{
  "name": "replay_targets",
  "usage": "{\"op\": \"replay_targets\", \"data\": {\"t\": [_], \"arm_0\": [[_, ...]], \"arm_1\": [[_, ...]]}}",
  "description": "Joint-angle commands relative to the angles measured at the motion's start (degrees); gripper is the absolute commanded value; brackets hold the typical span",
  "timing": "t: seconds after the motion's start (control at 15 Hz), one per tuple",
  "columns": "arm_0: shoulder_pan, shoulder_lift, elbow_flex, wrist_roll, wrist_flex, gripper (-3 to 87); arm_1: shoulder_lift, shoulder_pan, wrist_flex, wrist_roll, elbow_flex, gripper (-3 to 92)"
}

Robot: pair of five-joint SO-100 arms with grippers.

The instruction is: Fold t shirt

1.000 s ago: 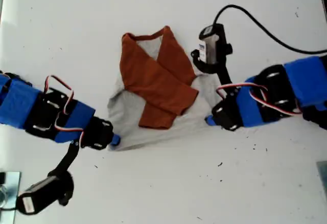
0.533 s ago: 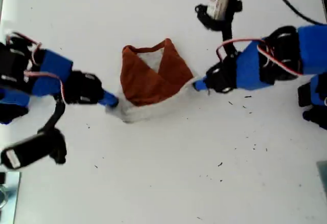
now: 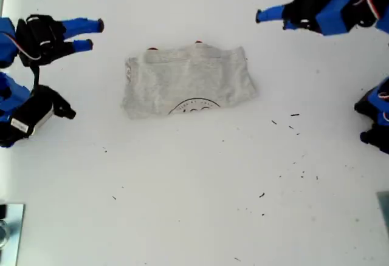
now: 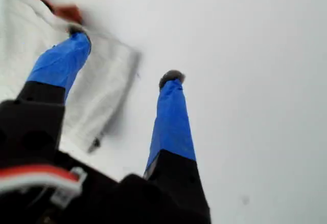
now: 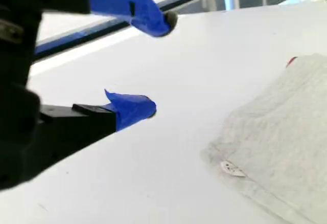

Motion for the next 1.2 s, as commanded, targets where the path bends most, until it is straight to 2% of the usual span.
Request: {"op": "replay_targets", "data": {"t": [0.0, 0.13, 0.2, 0.27, 0.33, 0.4, 0.47, 0.53, 0.6, 0.67, 0.73, 0.8, 1.13], "arm_0": [[11.2, 8.7, 5.4, -5.7, 1.4, 17.8], [26.5, 17.4, 14.5, -15.6, -0.8, 15.8], [33.2, 23.0, 18.9, -20.7, 0.0, 13.3], [35.9, 21.1, 18.8, -21.8, 1.2, 13.1], [36.3, 23.0, 19.0, -21.9, 6.6, 12.8], [35.4, 22.7, 19.0, -18.1, 8.9, 12.3], [35.9, 22.8, 19.0, -13.2, 8.9, 12.6], [36.8, 22.9, 19.0, -8.3, 8.7, 12.6], [37.6, 22.9, 19.0, -8.3, 8.7, 12.6], [38.1, 22.9, 19.0, -8.3, 8.7, 12.6], [38.2, 23.0, 19.0, -8.1, 8.7, 12.6], [38.2, 23.0, 19.0, -8.0, 8.7, 12.6], [38.0, 23.0, 19.0, -8.0, 8.7, 12.6]], "arm_1": [[13.6, -7.3, 3.3, -0.3, 9.5, 29.3], [23.6, -15.6, 7.8, 5.0, 19.6, 27.4], [26.0, -19.9, 9.4, 7.7, 24.4, 16.8], [26.5, -23.7, 9.7, 12.0, 29.1, 8.7], [26.1, -26.7, 8.5, 16.5, 33.5, 6.2], [26.4, -27.8, 5.4, 20.9, 38.2, 5.2], [28.2, -27.9, 10.6, 29.3, 39.9, 5.4], [33.6, -28.8, 13.7, 29.9, 40.7, 5.5], [44.4, -29.6, 13.4, 27.5, 45.9, 5.5], [57.9, -28.6, 27.2, 21.3, 46.1, 6.1], [64.9, -27.8, 26.4, -10.2, 46.0, 6.6], [64.7, -27.3, 29.3, -12.7, 44.8, 6.1], [64.6, -27.2, 29.4, -12.6, 44.8, 5.8]]}}
